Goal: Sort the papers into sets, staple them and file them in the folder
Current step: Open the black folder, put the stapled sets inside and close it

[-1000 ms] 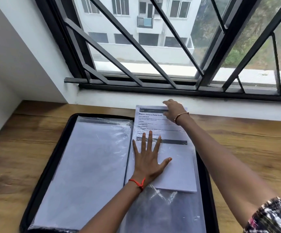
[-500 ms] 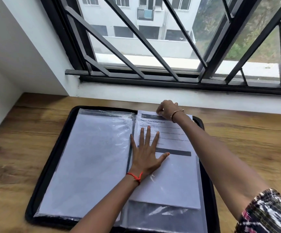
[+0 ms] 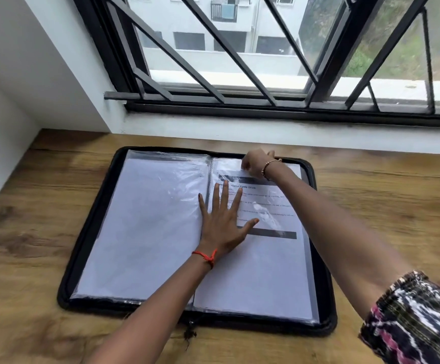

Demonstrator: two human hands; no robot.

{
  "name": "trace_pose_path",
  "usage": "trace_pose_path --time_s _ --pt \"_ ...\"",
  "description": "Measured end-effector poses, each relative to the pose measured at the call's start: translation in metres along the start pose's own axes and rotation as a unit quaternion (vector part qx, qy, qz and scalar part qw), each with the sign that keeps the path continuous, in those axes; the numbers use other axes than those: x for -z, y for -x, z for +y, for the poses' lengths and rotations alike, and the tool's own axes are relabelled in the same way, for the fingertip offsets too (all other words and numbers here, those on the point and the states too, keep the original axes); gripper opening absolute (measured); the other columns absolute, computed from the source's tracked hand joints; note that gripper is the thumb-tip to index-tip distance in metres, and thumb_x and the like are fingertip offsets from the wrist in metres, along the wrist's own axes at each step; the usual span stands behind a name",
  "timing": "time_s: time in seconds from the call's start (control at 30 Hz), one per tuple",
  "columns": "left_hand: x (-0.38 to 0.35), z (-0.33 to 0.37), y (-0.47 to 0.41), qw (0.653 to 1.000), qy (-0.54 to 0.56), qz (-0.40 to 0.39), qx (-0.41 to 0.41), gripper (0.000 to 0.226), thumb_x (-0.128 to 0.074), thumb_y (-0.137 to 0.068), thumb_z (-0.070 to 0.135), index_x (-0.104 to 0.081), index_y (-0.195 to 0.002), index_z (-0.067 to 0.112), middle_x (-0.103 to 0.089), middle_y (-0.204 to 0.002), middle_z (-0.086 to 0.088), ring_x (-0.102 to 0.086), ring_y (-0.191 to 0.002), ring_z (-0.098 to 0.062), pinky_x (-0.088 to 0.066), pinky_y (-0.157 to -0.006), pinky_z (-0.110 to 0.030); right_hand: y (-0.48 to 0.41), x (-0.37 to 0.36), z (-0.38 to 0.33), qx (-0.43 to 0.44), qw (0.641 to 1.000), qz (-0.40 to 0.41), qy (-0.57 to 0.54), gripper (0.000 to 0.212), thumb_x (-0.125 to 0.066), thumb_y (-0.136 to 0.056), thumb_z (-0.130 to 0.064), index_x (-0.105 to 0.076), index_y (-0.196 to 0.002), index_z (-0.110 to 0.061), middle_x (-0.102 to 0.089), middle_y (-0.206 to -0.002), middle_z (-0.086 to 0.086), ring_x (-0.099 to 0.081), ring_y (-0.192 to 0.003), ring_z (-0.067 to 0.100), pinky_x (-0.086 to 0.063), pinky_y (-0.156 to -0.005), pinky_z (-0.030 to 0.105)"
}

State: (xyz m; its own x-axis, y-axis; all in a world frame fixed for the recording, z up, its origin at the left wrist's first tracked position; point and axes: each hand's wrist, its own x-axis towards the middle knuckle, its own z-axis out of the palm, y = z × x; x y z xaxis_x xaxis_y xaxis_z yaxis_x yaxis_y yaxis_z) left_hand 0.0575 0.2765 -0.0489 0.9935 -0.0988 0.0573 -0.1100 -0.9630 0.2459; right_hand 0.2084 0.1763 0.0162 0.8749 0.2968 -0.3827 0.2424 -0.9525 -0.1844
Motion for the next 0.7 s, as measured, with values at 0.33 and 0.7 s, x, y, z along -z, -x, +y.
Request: trace_pose_path --time_s 0.33,0.7 --pt "0.013 -0.01 0.032 0.999 0.025 -0.022 0.02 0.087 0.005 -0.074 0.077 -0.002 -0.149 0.033 0.016 -0.156 -0.001 0.024 -0.14 -0.012 0.021 -0.107 -0.05 0.032 -0.02 0.004 0.009 0.994 0.103 -0.033 0.043 -0.046 -0.093 -0.014 -0.04 -0.136 -0.018 -0.04 -0.14 0.006 -0.031 -0.131 0.024 -0.021 -0.107 0.046" --pt "0.008 -0.018 0.067 0.999 -0.015 -0.03 0.01 0.058 -0.027 -0.087 0.031 -0.05 -0.131 0.001 -0.048 -0.139 -0.014 -0.047 -0.128 -0.025 -0.011 -0.107 -0.055 0.132 -0.134 -0.043 0.013 0.993 0.099 -0.063 0.081 0.016 -0.077 -0.057 0.001 -0.149 -0.022 0.01 -0.156 -0.005 0.009 -0.144 0.01 0.01 -0.114 0.036"
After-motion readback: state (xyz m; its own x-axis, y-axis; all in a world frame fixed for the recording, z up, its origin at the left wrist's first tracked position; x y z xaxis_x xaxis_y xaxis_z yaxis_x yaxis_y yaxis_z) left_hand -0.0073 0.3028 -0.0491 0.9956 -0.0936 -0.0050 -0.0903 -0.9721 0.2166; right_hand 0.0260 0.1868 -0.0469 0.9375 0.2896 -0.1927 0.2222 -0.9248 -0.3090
